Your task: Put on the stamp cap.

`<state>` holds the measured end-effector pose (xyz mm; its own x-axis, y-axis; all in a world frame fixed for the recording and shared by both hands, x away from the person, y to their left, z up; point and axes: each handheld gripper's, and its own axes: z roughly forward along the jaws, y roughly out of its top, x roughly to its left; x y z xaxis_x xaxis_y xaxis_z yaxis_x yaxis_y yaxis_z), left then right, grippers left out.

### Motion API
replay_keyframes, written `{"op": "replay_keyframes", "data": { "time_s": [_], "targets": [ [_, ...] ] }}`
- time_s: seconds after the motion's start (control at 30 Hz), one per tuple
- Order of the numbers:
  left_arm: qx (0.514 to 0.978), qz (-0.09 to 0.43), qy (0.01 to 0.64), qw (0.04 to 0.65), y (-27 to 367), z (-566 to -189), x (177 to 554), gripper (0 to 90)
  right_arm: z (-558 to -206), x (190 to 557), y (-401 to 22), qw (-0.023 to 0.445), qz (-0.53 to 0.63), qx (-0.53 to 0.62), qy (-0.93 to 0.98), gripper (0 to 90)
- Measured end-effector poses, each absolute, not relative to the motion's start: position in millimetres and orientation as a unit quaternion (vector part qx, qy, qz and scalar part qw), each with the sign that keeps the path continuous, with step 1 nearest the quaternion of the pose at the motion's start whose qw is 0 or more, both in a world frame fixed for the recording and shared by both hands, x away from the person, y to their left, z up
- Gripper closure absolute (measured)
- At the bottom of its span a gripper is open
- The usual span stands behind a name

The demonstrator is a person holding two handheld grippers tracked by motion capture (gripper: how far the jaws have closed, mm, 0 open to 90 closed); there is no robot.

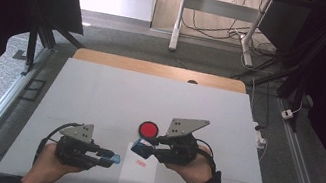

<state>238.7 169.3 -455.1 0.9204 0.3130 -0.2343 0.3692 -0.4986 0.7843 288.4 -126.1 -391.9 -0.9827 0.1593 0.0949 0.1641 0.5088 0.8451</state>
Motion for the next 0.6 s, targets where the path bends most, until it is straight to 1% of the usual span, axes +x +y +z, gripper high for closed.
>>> {"op": "replay_keyframes", "data": {
  "time_s": [0.23, 0.6],
  "targets": [
    [0.867, -0.042, 0.158, 0.472, 152.6, -450.3, 244.7, 68.8, -386.5, 286.2, -128.0, 0.013, -0.501, -0.085, -0.861, 70.5],
    [0.861, -0.066, 0.118, 0.491, 139.6, -450.0, 260.0, 68.8, -383.8, 282.1, -125.9, 0.030, -0.509, -0.064, -0.858, 70.5]
  ]
}}
